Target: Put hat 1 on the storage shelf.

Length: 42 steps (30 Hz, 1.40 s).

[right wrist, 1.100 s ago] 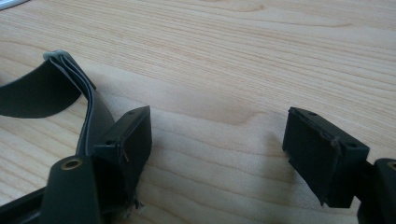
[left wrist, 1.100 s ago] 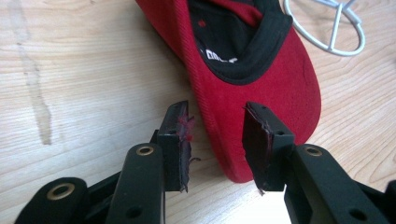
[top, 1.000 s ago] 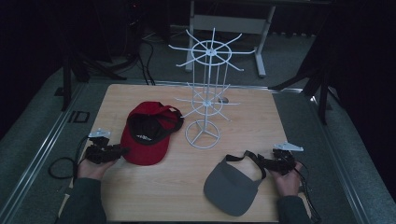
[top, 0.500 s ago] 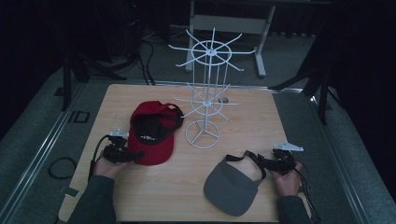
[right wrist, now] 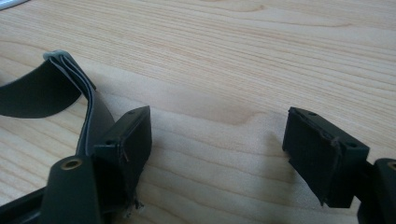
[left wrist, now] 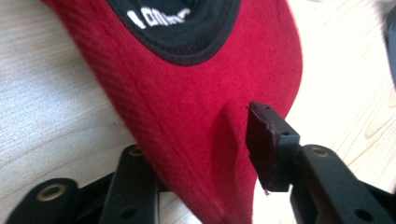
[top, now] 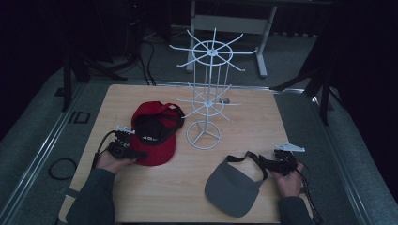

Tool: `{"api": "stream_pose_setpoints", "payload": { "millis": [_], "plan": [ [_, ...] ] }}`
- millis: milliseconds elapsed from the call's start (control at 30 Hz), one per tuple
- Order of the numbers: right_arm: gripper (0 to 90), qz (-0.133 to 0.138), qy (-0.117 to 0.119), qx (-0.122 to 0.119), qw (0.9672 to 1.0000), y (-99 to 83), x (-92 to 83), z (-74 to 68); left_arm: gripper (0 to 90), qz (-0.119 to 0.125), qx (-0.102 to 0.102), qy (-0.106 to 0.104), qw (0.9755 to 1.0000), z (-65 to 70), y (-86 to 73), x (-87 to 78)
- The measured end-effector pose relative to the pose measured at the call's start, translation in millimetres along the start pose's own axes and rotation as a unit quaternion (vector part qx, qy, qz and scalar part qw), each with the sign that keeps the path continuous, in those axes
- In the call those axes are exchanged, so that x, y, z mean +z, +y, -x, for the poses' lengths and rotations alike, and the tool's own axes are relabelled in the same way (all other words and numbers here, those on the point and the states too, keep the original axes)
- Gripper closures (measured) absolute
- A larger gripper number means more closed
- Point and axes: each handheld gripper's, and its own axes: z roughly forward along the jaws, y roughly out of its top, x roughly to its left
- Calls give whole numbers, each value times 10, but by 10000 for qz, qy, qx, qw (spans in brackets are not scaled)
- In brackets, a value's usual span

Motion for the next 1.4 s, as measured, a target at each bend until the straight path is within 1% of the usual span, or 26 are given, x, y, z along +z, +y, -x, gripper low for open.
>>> {"api": "stream_pose_setpoints", "payload": {
  "millis": [33,67,100,133,267,300,333,400,500,533,600,633,667,733,800,867,900,1000,1100,1167,1400],
  "plan": [
    [238,-1,1,0,10000,0,0,0,626,-56,25,-14,10000,1,-1,13],
    [238,0,0,1,10000,0,0,0,621,-134,23,-128,9998,-3,-6,36],
    [238,-3,0,1,10000,0,-1,0,620,-168,7,-190,9997,-3,-10,46],
    [239,-2,-1,3,10000,0,0,0,620,-198,40,-243,9995,-2,-17,55],
    [238,-2,-1,3,10000,0,0,-1,643,-172,32,-383,9991,-9,-26,51],
    [239,-3,-1,4,10000,0,-1,-1,665,-120,17,-444,9989,-4,-28,42],
    [238,-2,-1,4,10000,0,0,-1,691,-91,42,-503,9987,-1,-29,31],
    [238,-2,-1,1,10000,0,0,0,738,3,114,-557,9984,21,-30,9],
    [239,-3,-1,0,10000,0,-1,0,805,220,183,-455,9986,43,-35,-37],
    [238,-2,-1,1,10000,0,0,0,836,349,188,-381,9985,56,-36,-61],
    [238,-4,-1,1,10000,0,-1,0,854,462,351,-141,9982,96,-31,-101],
    [239,-2,-1,1,10000,0,0,0,855,505,369,-37,9980,112,-30,-113],
    [238,-2,-1,0,10000,0,0,0,856,570,387,58,9976,122,-29,-121],
    [238,-2,-1,1,10000,0,0,0,857,745,436,292,9958,126,-31,-137],
    [238,-3,0,-1,10000,0,0,0,858,901,449,395,9941,109,-40,-146],
    [238,-3,0,-1,10000,0,0,0,858,1007,438,406,9931,96,-50,-153],
    [238,-2,-1,1,10000,0,0,0,858,1058,463,464,9922,97,-52,-156],
    [239,-1,0,2,10000,0,0,0,858,1173,501,541,9904,94,-43,-178],
    [238,-2,-1,2,10000,0,0,0,858,1254,496,590,9891,83,-22,-208],
    [238,-4,-1,1,10000,0,-1,0,857,1327,452,567,9885,71,-6,-231],
    [239,-2,0,1,10000,0,0,0,857,1625,363,568,9844,43,54,-340]
  ]
}}
